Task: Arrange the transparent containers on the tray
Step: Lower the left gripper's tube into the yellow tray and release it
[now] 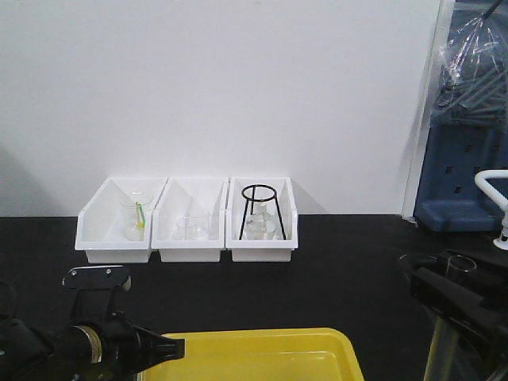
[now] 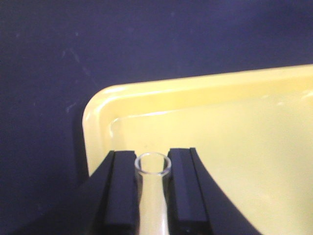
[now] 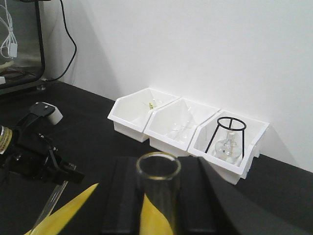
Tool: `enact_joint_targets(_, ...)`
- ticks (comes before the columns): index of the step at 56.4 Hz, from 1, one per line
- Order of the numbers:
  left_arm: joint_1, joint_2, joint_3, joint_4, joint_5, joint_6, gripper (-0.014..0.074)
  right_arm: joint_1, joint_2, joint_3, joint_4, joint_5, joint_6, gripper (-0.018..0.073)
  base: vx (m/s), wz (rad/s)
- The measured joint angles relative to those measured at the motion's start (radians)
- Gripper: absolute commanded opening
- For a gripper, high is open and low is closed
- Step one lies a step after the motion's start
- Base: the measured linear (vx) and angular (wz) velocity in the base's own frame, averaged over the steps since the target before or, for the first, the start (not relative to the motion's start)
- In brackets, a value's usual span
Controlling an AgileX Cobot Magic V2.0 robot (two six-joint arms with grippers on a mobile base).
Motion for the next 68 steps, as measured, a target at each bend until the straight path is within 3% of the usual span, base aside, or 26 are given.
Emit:
enact_joint_targets(44, -0.001, 0.195, -0.001, -0.072, -0.078, 0.006, 0.0021, 0.0, 0.0, 0.0, 0.0, 0.027, 0.0, -0.0011, 0.0, 0.0)
enact_joint_targets(54, -0.001, 0.227, -0.004, -0.072, -0.11, 0.006, 0.0113, 0.0, 0.0, 0.0, 0.0, 0.027, 0.0, -0.0011, 0.0, 0.0)
enact_joint_targets(68, -0.001, 0.247, -0.004, -0.072, -0.158, 0.007, 0.0307, 0.0, 0.0, 0.0, 0.0, 0.027, 0.0, -0.0011, 0.0, 0.0)
